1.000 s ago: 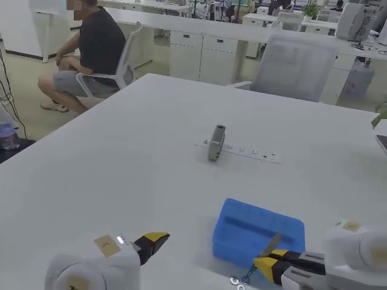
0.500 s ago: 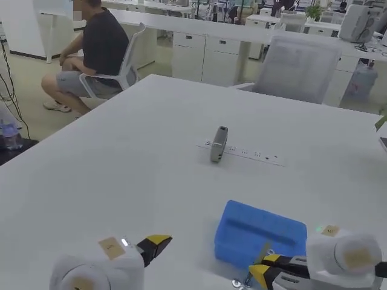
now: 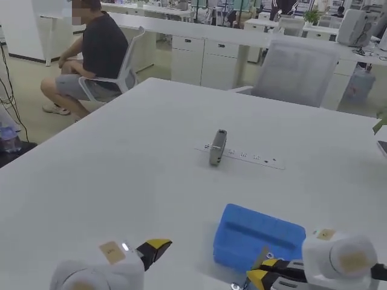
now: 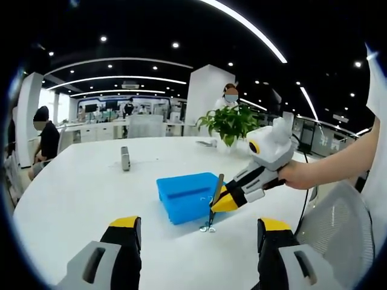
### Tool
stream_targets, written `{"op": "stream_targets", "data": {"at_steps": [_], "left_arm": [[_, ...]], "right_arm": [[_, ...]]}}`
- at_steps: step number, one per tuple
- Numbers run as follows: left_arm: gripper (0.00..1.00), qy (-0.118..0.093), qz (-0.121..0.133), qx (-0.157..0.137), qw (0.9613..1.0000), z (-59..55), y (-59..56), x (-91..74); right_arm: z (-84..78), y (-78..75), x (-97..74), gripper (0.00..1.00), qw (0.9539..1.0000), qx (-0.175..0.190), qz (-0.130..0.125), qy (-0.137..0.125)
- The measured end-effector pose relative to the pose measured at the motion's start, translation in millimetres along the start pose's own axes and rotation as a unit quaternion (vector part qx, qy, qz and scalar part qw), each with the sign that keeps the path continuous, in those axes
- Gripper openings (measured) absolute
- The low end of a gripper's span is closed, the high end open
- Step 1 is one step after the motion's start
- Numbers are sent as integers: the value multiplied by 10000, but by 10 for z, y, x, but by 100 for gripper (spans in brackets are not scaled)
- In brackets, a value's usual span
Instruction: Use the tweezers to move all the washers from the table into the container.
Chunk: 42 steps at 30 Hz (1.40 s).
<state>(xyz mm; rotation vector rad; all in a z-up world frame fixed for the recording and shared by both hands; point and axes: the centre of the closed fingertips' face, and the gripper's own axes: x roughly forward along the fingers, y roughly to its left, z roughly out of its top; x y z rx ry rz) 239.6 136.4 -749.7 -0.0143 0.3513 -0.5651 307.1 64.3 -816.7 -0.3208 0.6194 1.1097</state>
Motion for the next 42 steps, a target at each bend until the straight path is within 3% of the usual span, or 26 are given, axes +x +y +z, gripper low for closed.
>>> {"op": "stream_targets", "data": {"at_steps": [11,27,36,42], "left_arm": [[79,-12,31,-17,10000,3,23,-4],[79,-47,19,-34,10000,15,30,-9],[79,-38,20,-18,10000,15,28,-9],[79,-50,32,-40,10000,17,35,-10]], "right_arm": [[20,-7,-16,3,10000,-8,-45,6],[374,22,-347,3,9985,137,62,-530],[606,-75,-457,3,9953,372,40,-898],[712,-277,-501,3,9903,757,-127,-1161]]}}
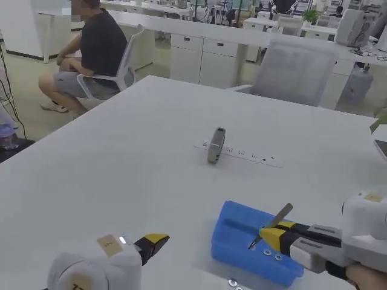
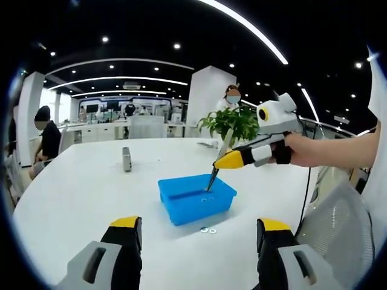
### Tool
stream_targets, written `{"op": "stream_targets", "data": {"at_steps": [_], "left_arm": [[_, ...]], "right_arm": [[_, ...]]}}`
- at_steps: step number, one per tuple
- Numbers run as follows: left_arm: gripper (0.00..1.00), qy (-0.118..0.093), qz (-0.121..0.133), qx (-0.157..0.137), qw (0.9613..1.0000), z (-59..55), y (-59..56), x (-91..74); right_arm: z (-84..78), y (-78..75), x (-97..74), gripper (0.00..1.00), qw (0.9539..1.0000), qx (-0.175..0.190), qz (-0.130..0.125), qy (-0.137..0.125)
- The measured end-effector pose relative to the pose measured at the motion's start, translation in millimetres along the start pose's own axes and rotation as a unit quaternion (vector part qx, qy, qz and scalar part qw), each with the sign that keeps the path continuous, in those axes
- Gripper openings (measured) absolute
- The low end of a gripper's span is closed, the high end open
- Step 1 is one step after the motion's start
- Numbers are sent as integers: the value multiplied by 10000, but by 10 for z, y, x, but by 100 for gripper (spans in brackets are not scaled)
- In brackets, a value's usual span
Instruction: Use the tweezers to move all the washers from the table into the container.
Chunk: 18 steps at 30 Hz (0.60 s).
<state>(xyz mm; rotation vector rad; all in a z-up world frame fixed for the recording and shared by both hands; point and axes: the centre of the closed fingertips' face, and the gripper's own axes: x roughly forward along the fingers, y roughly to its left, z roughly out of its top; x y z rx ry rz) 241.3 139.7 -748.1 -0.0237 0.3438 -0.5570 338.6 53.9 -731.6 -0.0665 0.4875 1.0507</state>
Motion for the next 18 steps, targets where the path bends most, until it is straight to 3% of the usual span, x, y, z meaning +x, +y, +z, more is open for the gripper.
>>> {"op": "stream_targets", "data": {"at_steps": [6,12,14,18], "left_arm": [[79,3,1,12,10000,-1,-3,2],[79,-15,25,-5,10000,4,1,-5],[78,-21,20,-21,10000,4,-1,-7],[77,-2,7,-15,10000,-1,-8,-8]], "right_arm": [[-4,-214,48,3,9997,195,-125,34],[-98,-329,142,3,9990,344,-185,227],[-147,-361,190,3,9987,330,-205,342],[-342,-464,275,3,9961,48,-113,872]]}}
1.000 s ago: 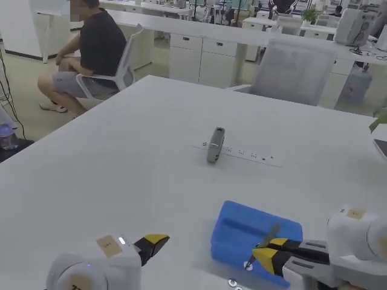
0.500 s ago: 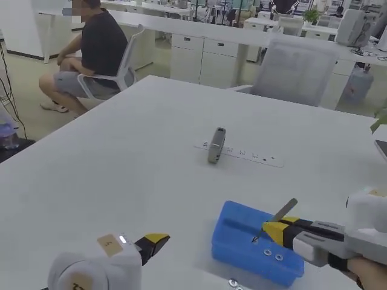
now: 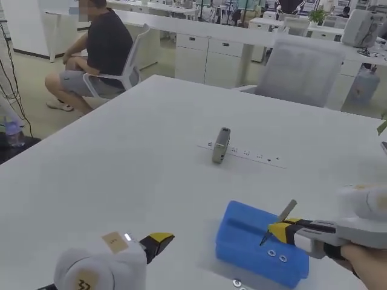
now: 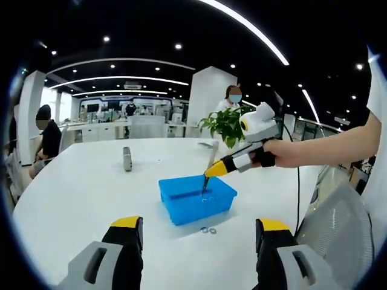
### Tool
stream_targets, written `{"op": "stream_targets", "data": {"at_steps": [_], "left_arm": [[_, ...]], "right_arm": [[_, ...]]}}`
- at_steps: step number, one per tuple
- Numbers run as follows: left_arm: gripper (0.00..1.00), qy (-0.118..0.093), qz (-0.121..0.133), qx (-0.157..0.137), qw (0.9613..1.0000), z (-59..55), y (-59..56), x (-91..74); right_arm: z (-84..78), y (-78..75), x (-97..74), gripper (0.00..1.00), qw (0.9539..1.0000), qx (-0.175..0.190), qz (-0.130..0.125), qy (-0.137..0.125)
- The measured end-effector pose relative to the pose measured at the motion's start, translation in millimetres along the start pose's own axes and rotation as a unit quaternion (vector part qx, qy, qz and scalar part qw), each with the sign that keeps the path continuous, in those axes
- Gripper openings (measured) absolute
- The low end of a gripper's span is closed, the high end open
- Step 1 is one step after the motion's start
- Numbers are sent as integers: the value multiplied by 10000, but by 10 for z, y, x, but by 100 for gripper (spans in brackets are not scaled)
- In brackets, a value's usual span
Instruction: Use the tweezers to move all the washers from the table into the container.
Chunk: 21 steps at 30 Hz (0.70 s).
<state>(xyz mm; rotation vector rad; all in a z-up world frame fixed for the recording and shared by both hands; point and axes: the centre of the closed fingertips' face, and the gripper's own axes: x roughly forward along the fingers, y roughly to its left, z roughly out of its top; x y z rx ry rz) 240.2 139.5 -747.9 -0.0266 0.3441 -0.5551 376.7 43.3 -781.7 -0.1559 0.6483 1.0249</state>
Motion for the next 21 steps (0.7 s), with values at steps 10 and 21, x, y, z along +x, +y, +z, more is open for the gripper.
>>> {"op": "stream_targets", "data": {"at_steps": [10,21], "left_arm": [[77,14,20,1,10000,-5,7,1],[77,34,24,14,10000,-13,13,8]], "right_arm": [[-73,-58,177,3,9998,14,-26,181],[-125,-135,252,3,9994,-164,-54,290]]}}
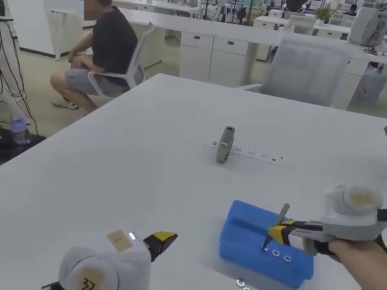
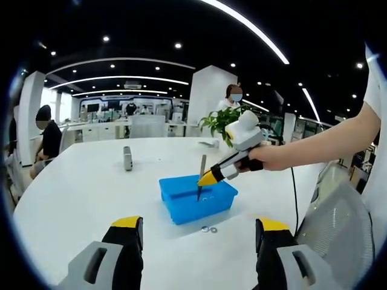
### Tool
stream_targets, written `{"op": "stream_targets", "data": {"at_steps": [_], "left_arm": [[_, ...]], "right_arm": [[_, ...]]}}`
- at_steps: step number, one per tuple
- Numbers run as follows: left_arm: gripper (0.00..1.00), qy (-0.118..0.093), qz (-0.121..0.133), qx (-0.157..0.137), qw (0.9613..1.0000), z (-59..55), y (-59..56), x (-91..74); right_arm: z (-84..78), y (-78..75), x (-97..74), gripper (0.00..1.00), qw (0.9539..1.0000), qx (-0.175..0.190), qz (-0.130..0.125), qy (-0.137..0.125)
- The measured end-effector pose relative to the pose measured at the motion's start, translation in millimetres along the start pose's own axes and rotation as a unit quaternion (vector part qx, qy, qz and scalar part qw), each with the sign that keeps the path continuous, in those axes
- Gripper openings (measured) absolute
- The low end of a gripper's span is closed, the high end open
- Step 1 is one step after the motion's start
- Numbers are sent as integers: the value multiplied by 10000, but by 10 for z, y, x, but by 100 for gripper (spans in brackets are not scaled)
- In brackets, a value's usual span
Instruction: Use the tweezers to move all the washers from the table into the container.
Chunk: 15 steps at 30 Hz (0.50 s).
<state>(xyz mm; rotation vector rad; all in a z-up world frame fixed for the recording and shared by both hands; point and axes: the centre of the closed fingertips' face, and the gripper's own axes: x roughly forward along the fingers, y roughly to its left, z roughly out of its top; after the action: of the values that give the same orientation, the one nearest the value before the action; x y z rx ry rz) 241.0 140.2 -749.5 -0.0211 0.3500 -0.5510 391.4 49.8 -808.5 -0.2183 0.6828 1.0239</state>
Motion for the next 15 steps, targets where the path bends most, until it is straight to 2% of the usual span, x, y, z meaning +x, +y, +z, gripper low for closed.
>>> {"op": "stream_targets", "data": {"at_steps": [5,9,12,14,15], "left_arm": [[77,1,8,-12,10000,-1,5,0],[77,-4,6,-18,10000,0,8,0],[77,7,14,-10,10000,-2,7,-3],[77,12,15,-15,10000,-4,9,-3],[77,9,10,-20,10000,-3,7,-2]], "right_arm": [[7,0,-18,3,9999,128,-34,-58],[5,-25,-6,4,10000,40,-80,-34],[25,-31,-60,4,9999,43,-73,-137],[42,42,-134,4,9998,63,-63,-197],[44,33,-152,4,9997,51,-62,-223]]}}
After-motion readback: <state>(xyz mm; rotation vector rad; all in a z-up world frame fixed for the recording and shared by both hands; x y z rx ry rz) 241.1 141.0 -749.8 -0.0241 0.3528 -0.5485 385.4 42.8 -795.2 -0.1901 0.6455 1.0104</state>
